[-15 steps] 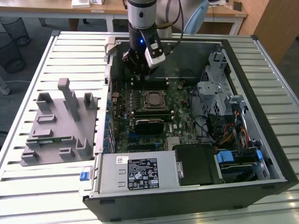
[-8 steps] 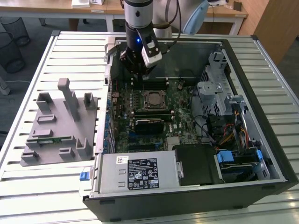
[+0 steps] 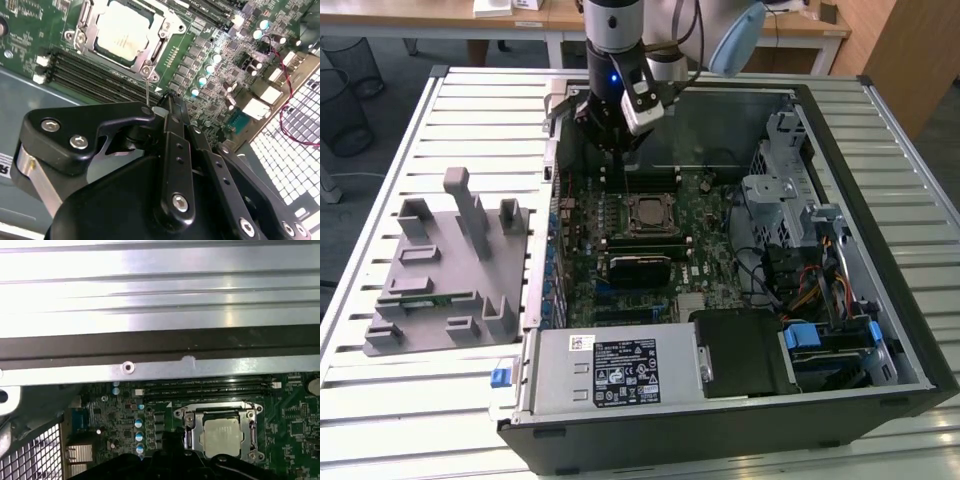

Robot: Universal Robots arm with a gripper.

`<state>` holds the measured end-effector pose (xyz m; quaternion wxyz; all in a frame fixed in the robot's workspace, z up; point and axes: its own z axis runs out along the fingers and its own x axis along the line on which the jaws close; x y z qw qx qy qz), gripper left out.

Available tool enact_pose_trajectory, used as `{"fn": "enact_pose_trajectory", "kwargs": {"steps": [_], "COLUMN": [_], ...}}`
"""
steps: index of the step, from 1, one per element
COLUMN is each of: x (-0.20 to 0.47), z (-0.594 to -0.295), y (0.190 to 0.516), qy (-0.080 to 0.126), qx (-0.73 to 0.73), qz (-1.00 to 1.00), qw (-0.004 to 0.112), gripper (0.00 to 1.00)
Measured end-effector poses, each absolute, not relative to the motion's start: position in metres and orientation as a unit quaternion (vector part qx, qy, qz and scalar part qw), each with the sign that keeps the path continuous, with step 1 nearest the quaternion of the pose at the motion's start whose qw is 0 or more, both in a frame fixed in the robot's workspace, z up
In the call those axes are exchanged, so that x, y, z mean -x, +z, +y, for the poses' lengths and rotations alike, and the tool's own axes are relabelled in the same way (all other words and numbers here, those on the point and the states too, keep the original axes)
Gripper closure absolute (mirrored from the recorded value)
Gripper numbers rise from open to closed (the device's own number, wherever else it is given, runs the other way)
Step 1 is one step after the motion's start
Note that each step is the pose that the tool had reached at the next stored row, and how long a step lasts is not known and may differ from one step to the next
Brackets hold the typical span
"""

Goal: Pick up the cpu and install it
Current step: 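Install the first cpu locking lever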

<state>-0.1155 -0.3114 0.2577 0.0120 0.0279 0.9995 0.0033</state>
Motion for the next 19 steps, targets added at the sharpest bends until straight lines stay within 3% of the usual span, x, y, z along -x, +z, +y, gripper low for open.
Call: {"fn": "enact_pose_trajectory", "kwargs": {"steps": [19], "x": [0.097], "z": [-0.302], "y": [0.256], "qy": [0.004], "qx": [0.007], "qz": [1.0], "qw": [0.012], "gripper": [0.89]}}
